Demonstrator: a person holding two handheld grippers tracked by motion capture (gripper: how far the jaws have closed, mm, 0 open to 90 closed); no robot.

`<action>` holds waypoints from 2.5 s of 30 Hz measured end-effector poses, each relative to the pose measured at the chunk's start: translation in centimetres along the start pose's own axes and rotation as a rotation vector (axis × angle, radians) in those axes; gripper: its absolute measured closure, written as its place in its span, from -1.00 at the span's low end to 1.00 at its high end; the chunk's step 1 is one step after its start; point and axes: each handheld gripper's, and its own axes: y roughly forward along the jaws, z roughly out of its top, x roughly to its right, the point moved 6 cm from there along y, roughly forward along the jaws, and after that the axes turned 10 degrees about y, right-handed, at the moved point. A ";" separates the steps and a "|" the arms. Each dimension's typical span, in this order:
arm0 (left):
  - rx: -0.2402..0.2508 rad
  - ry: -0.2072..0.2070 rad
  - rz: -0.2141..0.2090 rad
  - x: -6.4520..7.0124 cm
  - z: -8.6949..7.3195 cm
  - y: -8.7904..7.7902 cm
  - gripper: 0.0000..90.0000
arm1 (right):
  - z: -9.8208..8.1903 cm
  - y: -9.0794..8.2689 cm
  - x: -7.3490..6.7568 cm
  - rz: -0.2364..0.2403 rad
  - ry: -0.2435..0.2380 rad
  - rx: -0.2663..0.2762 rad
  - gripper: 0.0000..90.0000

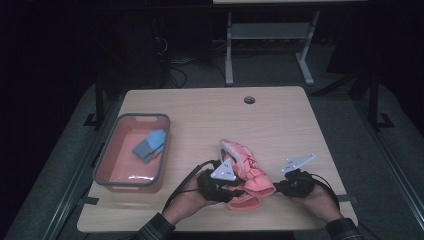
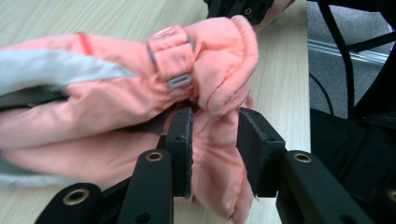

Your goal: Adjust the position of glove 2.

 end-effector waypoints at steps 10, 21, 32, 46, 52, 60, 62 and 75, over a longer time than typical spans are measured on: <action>0.013 -0.012 0.010 -0.4 0.7 0.7 0.70 | 0.2 -0.5 -0.1 0.009 -0.004 0.026 1.00; 0.065 -0.050 0.004 -1.3 0.8 -1.8 0.80 | 1.4 -2.2 -1.4 0.065 -0.019 0.132 1.00; 0.050 -0.102 -0.013 -1.1 -1.8 -3.3 0.80 | 2.4 -1.9 -3.5 0.116 -0.068 0.157 1.00; 0.055 -0.155 0.022 -2.1 -3.5 -5.4 0.56 | 1.7 -0.7 -2.4 0.067 -0.047 0.098 1.00; -0.023 -0.199 0.061 -3.1 -5.4 -3.6 0.96 | 1.9 0.5 -1.7 0.039 -0.035 0.074 1.00; -0.085 -0.196 0.046 -3.7 -6.0 -0.5 0.95 | 2.2 2.1 -2.7 0.067 -0.066 0.044 1.00; -0.091 -0.201 0.051 -3.9 -6.3 -0.5 0.95 | 2.4 2.4 -3.2 0.087 -0.072 0.047 1.00; -0.086 -0.255 0.077 -6.1 -8.0 -1.8 0.93 | 3.3 5.1 -7.5 0.177 -0.134 0.024 1.00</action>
